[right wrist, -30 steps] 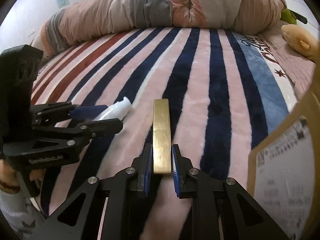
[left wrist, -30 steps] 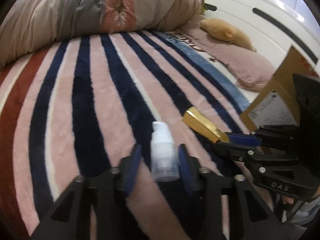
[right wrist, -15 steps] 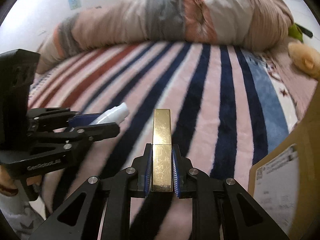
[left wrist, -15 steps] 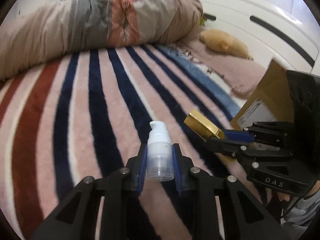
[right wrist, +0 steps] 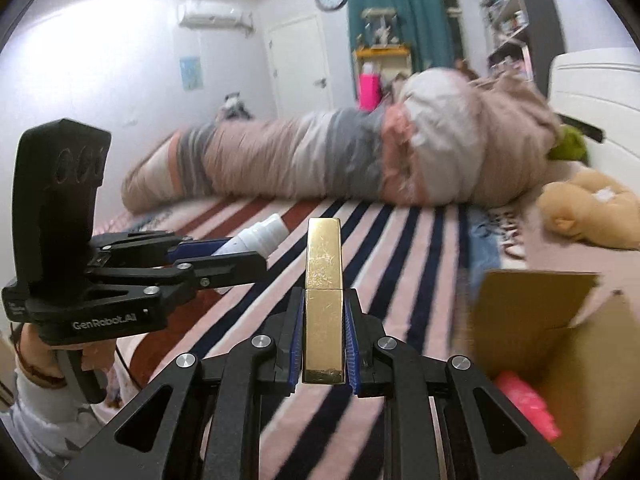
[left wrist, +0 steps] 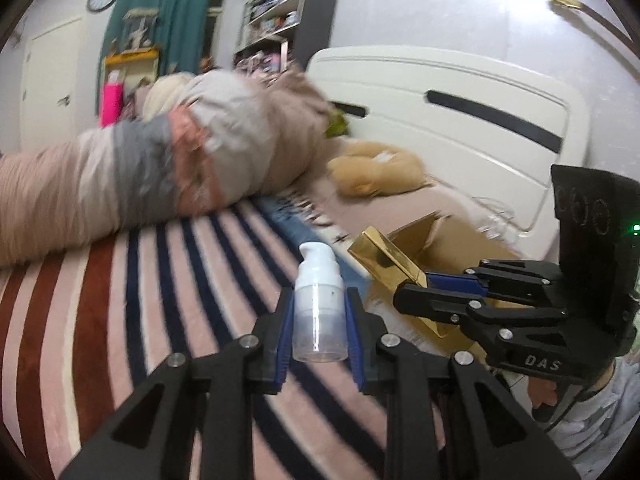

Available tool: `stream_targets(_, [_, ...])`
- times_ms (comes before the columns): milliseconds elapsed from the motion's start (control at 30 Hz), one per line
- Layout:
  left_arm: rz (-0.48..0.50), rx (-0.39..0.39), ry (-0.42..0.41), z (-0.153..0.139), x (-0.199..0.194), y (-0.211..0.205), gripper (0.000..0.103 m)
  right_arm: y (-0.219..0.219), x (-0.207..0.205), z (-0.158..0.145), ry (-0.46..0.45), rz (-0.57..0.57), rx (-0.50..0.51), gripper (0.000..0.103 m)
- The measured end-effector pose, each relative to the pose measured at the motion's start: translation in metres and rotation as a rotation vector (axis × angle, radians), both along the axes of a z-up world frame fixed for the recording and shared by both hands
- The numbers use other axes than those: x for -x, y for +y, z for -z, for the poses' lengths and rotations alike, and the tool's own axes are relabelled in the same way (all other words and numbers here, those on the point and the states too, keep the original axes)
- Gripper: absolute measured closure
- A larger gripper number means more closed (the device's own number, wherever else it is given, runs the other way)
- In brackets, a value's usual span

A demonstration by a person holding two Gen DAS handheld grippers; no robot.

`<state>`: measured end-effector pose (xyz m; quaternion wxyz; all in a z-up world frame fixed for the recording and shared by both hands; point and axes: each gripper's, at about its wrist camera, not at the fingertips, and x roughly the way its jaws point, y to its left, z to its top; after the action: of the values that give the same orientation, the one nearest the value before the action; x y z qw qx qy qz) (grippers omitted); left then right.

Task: Organize rigid objects
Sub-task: 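Lower the gold tube into the cardboard box with the right gripper while the left drops the pump bottle in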

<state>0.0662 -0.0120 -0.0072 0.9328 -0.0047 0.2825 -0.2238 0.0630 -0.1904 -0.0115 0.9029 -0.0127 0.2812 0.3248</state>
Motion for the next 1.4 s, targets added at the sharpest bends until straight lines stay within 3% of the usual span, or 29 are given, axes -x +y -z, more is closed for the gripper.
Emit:
stream_targets(233, [0.141,-0.031,-0.005,-0.011,-0.014,-0.08,0.082,-0.091,-0.003,-0.002,0.002,0.173,-0.026,0.089])
stream_targets(400, [0.22,-0.055,0.032,-0.004,-0.031,-0.132,0.082,-0.142,-0.019,0.026,0.085,0.275,0.035,0.089])
stream_targets(533, [0.234,-0.107,0.079,0.01,-0.044,-0.162,0.082,-0.161,-0.028,0.048,0.148,0.293,0.075,0.089])
stream_targets(700, [0.243,-0.148,0.111,0.025,-0.05,-0.179,0.082,-0.164,-0.035,0.064,0.179,0.285,0.098,0.089])
stream_targets(1200, [0.228,-0.178,0.131,0.037,-0.06,-0.179,0.082,-0.157,-0.035,0.064,0.179,0.269,0.097,0.089])
stream_targets(1400, [0.211,-0.17,0.127,0.036,-0.062,-0.176,0.075,-0.154,-0.036,0.064,0.183,0.265,0.094,0.089])
